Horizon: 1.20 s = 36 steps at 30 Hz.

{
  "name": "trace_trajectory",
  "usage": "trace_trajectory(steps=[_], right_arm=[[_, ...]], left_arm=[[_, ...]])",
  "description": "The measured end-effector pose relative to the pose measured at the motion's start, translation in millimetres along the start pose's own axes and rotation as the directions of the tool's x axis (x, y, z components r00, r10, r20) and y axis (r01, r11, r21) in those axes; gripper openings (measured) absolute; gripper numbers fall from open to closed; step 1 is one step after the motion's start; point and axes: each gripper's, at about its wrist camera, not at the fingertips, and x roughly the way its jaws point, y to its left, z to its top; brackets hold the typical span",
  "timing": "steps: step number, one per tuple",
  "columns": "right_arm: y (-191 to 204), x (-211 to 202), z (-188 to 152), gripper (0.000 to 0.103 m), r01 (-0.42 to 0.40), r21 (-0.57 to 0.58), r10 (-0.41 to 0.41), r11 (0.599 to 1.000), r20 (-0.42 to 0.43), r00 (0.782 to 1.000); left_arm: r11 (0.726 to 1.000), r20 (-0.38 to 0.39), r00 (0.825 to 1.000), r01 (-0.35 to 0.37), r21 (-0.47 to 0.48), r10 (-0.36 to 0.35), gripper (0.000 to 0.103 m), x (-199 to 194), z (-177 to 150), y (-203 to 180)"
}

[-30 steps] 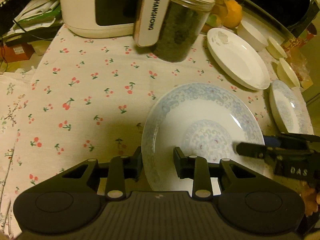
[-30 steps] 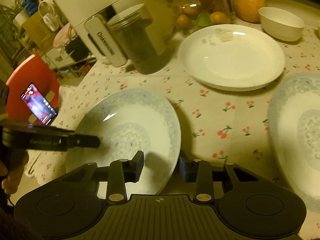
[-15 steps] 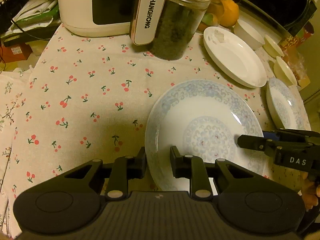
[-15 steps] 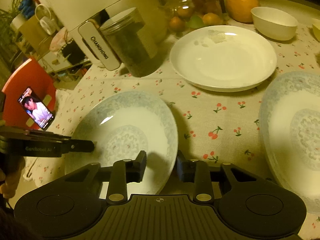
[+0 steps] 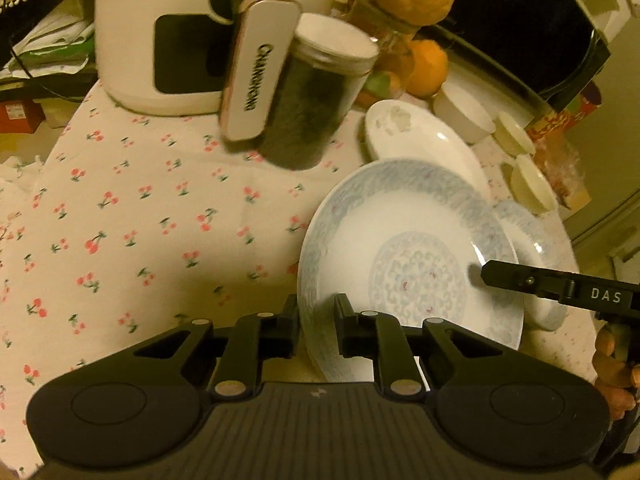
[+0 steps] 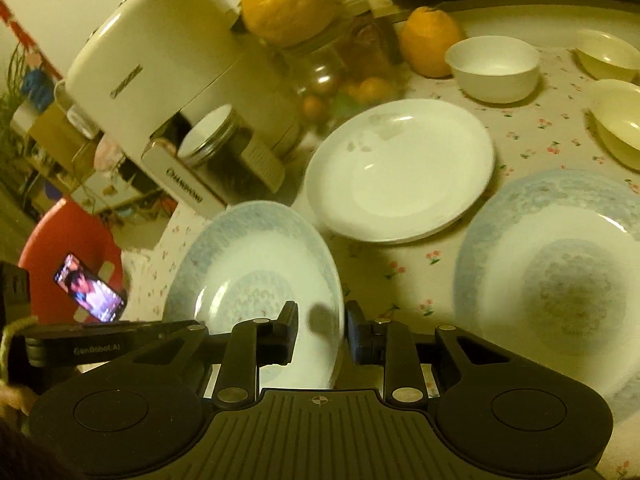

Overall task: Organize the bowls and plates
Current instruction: 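Lift the blue-patterned plate with both grippers and carry it over the other blue plate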

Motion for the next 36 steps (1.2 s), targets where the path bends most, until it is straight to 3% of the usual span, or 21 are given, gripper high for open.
trace_trajectory(steps=[13,36], right_arm=[[-41.2,-45.3,15.8,0.025,0.0,0.085,-0.008,0.996,0.091,0.996],[-132.8,-97.2,14.1,0.025,0.063,0.204,-0.092,0.977,0.132,0.987]], left_arm=[[0.997,0.024,0.998,0.059,0.046,-0.06,0.015,6.4,15.8,-52.2],[0.98,-0.052,0.993,0.115,0.163,-0.108,0.015,55.6,27.3,-142.8]])
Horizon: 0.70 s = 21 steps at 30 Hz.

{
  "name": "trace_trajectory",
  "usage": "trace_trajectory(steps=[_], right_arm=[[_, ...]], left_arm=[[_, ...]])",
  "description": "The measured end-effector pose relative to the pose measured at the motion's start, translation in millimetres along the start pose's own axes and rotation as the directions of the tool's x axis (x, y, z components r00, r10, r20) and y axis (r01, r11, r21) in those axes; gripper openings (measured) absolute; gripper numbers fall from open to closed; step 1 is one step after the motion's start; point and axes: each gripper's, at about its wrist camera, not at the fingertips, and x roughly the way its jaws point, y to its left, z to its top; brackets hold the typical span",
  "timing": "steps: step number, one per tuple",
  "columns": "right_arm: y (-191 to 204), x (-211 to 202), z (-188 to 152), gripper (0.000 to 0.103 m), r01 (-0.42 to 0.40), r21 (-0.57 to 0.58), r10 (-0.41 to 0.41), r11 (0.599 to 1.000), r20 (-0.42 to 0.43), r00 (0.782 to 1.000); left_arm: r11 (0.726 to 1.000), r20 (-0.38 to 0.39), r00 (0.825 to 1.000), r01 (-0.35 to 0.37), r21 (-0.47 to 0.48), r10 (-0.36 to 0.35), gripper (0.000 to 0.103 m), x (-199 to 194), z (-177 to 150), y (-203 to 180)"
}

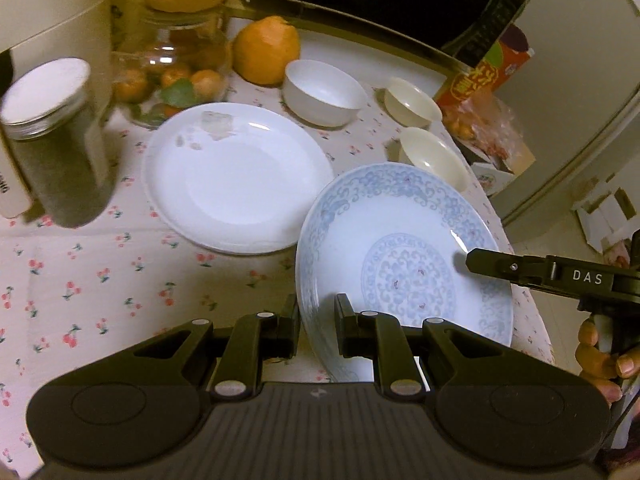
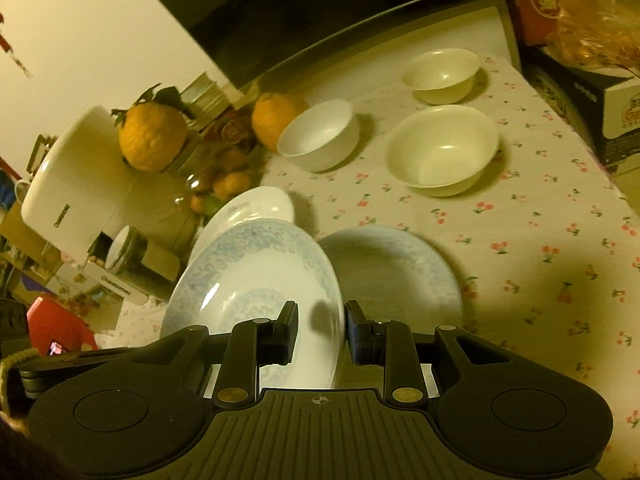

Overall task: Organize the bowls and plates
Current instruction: 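Lift the blue-patterned plate with both grippers and carry it over the other blue plate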

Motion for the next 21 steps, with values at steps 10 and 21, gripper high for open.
trace_trajectory(steps=[10,21], right_arm=[[-26.3,-0.8,3.3,0.025,0.064,0.021,-0.064,0.998,-0.014,0.998],[-39.0,4.8,5.2,0.025,0.142,0.029,-0.141,0.989,-0.022,0.99]], left_arm=[[0.999,-0.029,0.999,-0.015,0.033,0.016,0.015,22.5,4.5,-23.3],[0.997,-0.052,0.998,-0.042,0.068,0.045,0.015,41.0,6.1,-38.7]])
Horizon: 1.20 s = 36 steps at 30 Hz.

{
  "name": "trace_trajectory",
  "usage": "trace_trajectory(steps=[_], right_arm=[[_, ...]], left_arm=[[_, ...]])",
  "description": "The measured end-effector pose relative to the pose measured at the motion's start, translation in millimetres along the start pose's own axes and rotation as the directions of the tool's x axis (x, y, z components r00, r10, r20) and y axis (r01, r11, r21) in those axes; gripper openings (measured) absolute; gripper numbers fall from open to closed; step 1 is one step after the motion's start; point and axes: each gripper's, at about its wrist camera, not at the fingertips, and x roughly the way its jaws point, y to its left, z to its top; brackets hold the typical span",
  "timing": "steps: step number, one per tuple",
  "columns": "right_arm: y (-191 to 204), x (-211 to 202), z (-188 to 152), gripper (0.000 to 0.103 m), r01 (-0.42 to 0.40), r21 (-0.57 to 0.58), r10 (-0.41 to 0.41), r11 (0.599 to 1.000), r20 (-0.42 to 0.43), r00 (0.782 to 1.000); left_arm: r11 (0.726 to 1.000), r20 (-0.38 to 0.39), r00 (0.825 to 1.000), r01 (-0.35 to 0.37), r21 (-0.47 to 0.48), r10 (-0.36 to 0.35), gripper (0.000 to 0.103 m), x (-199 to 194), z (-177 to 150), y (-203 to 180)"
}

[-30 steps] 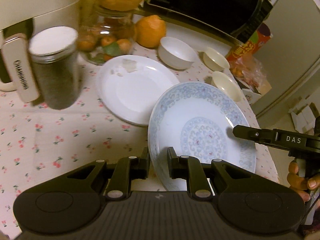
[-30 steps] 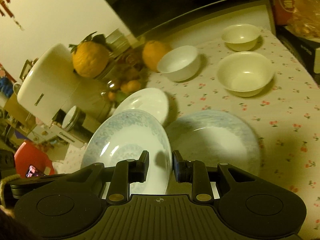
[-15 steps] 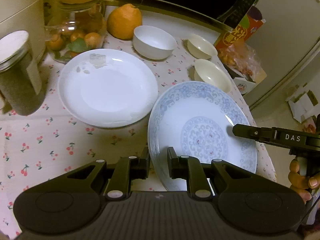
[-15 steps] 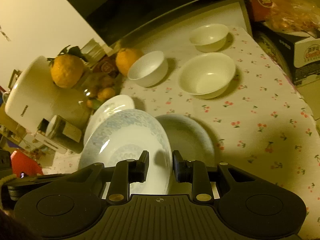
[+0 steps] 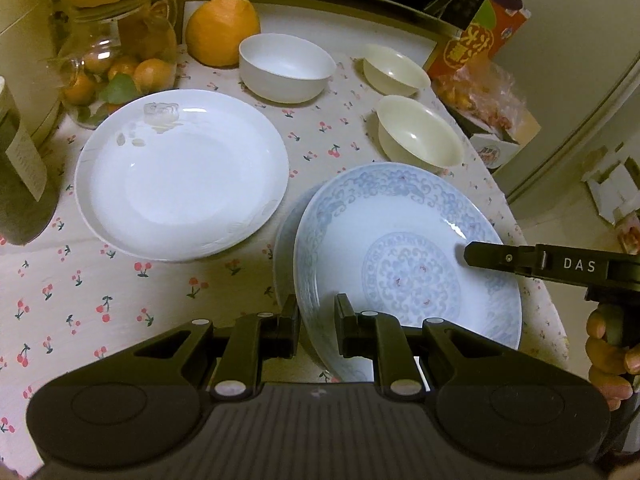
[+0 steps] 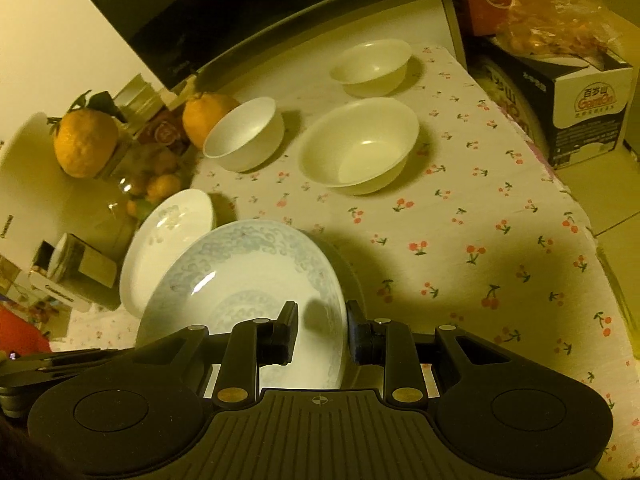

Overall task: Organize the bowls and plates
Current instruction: 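Lift the blue-patterned plate with both grippers and carry it over the other blue plate, then lower the plate onto the other blue-patterned plate and open both grippers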

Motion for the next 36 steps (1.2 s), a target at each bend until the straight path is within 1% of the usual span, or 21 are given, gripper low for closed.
trace_trajectory(steps=[15,20,28,36], right_arm=[[-1.4,7.1,1.0,0.025,0.062,-0.023,-0.062,0.998,-0.002,0.998],[3.1,8.9,-0.4,0.025,0.093,-0.06,-0.093,0.994,0.002,0.996],[8.3,9.7,-1.2,0.025,0.12,-0.1,-0.119,0.988,0.015,0.993],[21.8,10.8,-5.7,0.025,0.186,-0.201,-0.179,0.962,0.05,0.982]], left_arm=[[0.999,-0.017,0.999,-0.036,0.03,0.036,0.016,10.0,0.5,-10.3],[0.998,-0.019,0.999,-0.05,0.04,0.051,0.015,13.1,0.7,-12.2],[0.997,-0.016,0.998,-0.066,0.048,0.067,0.015,16.9,0.0,-14.5],[0.995,-0.009,0.996,-0.084,0.051,0.085,0.015,20.6,-0.8,-16.5]])
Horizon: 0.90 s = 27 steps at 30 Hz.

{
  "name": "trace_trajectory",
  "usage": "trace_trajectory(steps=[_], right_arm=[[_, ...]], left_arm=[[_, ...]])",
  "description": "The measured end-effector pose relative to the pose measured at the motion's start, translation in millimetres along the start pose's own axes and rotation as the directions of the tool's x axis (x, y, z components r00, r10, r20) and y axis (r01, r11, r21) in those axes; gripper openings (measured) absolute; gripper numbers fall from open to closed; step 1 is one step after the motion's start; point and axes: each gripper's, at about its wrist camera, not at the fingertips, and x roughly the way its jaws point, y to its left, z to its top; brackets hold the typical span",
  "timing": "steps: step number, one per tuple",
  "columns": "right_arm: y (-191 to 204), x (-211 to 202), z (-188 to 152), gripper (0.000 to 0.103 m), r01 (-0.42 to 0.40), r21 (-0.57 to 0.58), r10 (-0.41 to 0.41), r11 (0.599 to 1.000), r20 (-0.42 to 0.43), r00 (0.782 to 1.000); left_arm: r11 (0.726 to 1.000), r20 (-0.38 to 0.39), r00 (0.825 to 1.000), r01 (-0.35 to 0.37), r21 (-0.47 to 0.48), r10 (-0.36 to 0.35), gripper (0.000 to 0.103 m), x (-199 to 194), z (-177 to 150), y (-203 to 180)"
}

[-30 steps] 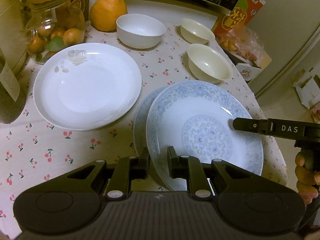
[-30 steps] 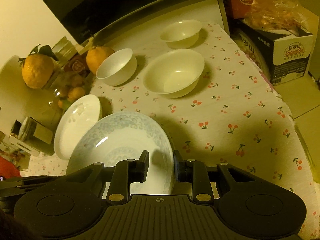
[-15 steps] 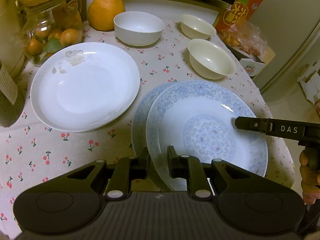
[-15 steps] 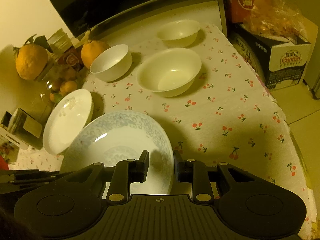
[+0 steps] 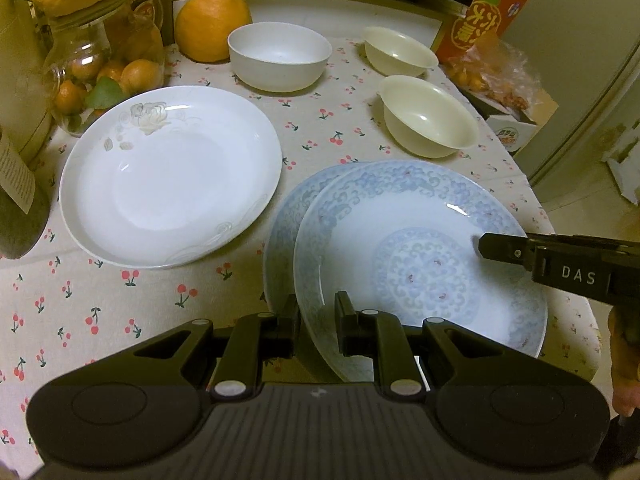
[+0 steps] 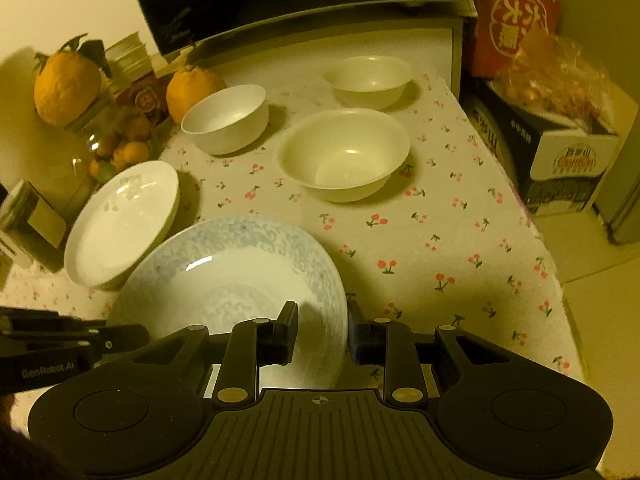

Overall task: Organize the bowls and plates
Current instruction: 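Lower the plate onto the other blue-patterned plate and open both grippers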

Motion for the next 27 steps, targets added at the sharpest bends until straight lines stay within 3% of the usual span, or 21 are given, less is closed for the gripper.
trace_trajectory(steps=[10,27], right_arm=[[17.6,-0.9,-4.2,0.025,0.093,-0.135,-0.09,0.986,0.029,0.995],[16.5,-1.3,-2.5,0.025,0.099,-0.129,-0.094,0.987,0.037,0.995]], left_arm=[[0.999,0.018,0.999,-0.033,0.025,0.033,0.015,3.5,-0.3,-4.8],[0.999,0.046,0.998,-0.045,0.003,0.045,0.014,6.4,-0.2,-3.7]])
